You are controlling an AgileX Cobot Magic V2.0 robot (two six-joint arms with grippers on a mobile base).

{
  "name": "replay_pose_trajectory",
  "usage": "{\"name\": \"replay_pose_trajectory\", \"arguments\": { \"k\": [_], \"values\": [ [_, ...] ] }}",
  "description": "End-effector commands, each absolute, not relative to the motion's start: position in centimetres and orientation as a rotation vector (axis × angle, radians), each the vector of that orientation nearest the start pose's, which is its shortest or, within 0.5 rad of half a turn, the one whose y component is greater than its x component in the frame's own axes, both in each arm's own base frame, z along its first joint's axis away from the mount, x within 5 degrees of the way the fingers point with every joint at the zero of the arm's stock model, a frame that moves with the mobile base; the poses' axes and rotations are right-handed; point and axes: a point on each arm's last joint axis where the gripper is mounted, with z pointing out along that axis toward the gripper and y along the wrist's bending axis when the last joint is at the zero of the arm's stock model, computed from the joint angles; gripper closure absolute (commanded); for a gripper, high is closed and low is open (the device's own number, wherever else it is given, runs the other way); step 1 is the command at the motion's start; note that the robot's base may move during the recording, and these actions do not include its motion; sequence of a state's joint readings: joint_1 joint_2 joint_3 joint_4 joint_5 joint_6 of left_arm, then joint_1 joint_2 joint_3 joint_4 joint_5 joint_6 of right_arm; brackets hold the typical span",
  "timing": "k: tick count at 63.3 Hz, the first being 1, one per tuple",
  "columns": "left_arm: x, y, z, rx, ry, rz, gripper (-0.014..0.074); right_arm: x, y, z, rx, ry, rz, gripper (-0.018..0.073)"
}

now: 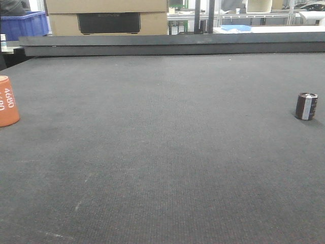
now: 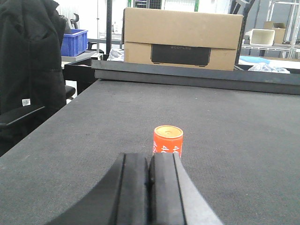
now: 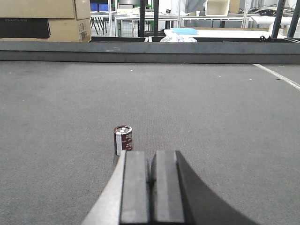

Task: Place cylindrical capacitor in blue bin on shelf

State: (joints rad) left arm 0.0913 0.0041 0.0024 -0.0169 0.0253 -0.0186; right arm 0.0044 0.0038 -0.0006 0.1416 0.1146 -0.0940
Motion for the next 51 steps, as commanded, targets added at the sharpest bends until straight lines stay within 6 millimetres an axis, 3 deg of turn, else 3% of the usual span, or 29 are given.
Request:
{"name": "replay_pose_trajectory", "arguments": {
  "k": [1,34,51],
  "values": [
    [5.6,0.5,21.2,-0.097,1.492,0.046,0.0707,5.6,0.1,20.5,0.020,1.579,0.043,0.0721],
    [5.6,0.5,21.3,-0.097,1.488,0.046,0.0707,5.6,0.1,20.5,0.021,1.572,0.042,0.0721],
    [5.4,0.5,22.5,-0.090,1.353,0.050,0.0707,5.6,0.0,21.7,0.034,1.444,0.033,0.0721]
  ]
}}
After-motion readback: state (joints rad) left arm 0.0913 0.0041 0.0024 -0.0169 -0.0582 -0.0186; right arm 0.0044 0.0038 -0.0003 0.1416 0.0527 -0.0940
